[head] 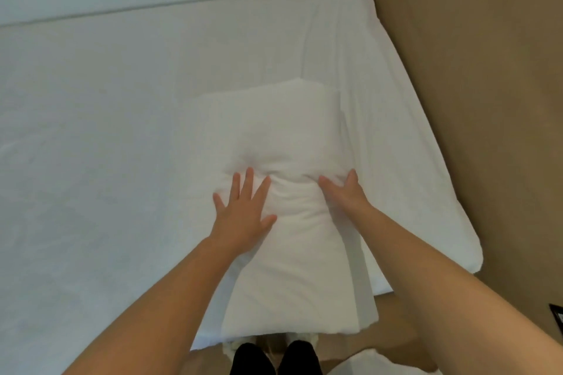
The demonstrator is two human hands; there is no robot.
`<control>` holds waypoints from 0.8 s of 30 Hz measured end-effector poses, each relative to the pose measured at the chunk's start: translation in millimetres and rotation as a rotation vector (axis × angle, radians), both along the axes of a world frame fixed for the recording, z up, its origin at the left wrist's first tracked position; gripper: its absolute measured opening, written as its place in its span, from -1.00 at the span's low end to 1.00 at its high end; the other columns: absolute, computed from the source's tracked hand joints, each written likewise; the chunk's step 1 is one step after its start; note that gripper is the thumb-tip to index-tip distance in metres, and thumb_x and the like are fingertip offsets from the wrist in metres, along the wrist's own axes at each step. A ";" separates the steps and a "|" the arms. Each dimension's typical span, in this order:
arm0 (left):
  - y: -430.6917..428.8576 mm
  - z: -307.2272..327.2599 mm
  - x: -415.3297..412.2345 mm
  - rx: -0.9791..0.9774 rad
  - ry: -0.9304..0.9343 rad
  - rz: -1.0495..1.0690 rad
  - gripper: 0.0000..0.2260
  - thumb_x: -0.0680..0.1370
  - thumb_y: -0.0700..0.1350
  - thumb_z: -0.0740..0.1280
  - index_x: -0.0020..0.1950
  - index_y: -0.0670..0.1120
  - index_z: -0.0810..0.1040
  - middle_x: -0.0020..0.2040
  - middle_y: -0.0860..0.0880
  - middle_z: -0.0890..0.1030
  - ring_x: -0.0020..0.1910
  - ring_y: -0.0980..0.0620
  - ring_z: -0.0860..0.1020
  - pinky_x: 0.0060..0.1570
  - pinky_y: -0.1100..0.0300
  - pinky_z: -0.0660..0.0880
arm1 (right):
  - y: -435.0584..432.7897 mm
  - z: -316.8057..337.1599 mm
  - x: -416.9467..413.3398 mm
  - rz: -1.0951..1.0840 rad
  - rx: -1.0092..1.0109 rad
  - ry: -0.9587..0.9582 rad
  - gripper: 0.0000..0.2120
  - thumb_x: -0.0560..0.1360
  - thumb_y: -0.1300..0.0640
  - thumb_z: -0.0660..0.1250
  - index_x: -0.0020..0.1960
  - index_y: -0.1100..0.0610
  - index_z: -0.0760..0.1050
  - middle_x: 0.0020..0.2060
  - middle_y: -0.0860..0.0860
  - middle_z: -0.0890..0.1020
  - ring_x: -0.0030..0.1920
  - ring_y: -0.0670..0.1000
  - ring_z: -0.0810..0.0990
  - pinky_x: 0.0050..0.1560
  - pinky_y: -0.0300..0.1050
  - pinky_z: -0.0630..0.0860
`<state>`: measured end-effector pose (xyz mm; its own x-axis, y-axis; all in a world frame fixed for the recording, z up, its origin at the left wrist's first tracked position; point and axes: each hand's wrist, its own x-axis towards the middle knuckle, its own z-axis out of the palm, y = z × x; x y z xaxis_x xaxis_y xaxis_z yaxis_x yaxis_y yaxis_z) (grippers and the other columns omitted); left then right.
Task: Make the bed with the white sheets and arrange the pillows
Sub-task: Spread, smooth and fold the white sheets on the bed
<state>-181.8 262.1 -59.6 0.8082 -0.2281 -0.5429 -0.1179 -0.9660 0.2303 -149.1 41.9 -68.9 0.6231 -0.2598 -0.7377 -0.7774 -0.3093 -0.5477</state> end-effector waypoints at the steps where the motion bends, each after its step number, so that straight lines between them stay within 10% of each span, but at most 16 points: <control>1: 3.5 -0.4 0.4 -0.002 0.002 -0.001 -0.33 0.62 0.22 0.09 0.58 0.11 -0.22 0.56 -0.03 -0.35 0.54 -0.11 -0.32 0.42 -0.34 -0.08 | 3.4 -3.7 1.0 0.008 -0.068 0.032 -0.19 0.51 -0.19 0.34 0.56 0.17 0.07 0.44 0.11 0.35 0.43 0.15 0.36 0.34 -0.05 0.34; 4: 12.1 -3.3 -1.4 -0.006 0.013 -0.033 -0.35 0.63 0.20 0.05 0.58 0.09 -0.25 0.56 -0.02 -0.37 0.54 -0.09 -0.33 0.44 -0.32 -0.09 | 17.8 -11.9 0.6 0.094 -0.274 -0.056 -0.78 0.62 -0.02 0.18 0.02 0.14 0.44 -0.01 0.07 0.54 0.12 0.18 0.55 -0.05 -0.09 0.41; 9: 21.1 13.6 -5.1 -0.092 -0.022 0.110 -0.42 0.65 0.17 -0.04 0.58 0.08 -0.21 0.57 0.00 -0.32 0.54 -0.05 -0.31 0.48 -0.25 -0.14 | 23.8 32.9 12.4 -0.036 -0.326 -0.449 -0.72 0.63 0.19 0.14 -0.27 0.15 0.26 -0.39 -0.02 0.36 -0.37 -0.06 0.31 -0.40 -0.19 0.20; 13: 32.8 11.0 -2.5 -0.068 -0.115 0.237 -0.37 0.56 0.30 -0.19 0.57 0.12 -0.27 0.56 0.02 -0.35 0.54 -0.05 -0.33 0.48 -0.26 -0.18 | -25.6 55.8 24.4 -0.084 -0.423 -0.565 -0.75 0.62 0.20 0.14 -0.24 0.19 0.31 -0.38 0.00 0.37 -0.37 -0.07 0.31 -0.38 -0.28 0.25; 19: 12.5 -60.6 8.0 0.000 -0.199 0.321 -0.34 0.50 0.43 -0.21 0.52 0.24 -0.35 0.54 -0.02 -0.41 0.53 -0.16 -0.34 0.38 -0.40 -0.05 | -81.6 -64.2 51.1 -0.100 -0.598 -0.028 -0.79 0.62 0.15 0.08 0.10 0.18 0.46 0.09 0.18 0.53 0.08 0.22 0.53 0.16 0.12 0.44; 24: -2.0 -114.2 14.3 0.051 -0.230 0.351 -0.34 0.51 0.38 -0.13 0.55 0.21 -0.26 0.58 -0.10 -0.28 0.54 -0.23 -0.26 0.34 -0.46 -0.03 | -66.2 -131.3 47.1 -0.043 -0.649 -0.061 -0.82 0.57 0.19 0.06 0.03 0.11 0.43 0.12 0.12 0.49 0.05 0.20 0.53 0.08 0.04 0.27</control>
<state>-167.4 260.1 -173.7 0.9334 0.1050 -0.3432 0.1774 -0.9663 0.1867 -101.9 -24.3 -200.2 0.6381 -0.6664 -0.3857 -0.7698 -0.5614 -0.3035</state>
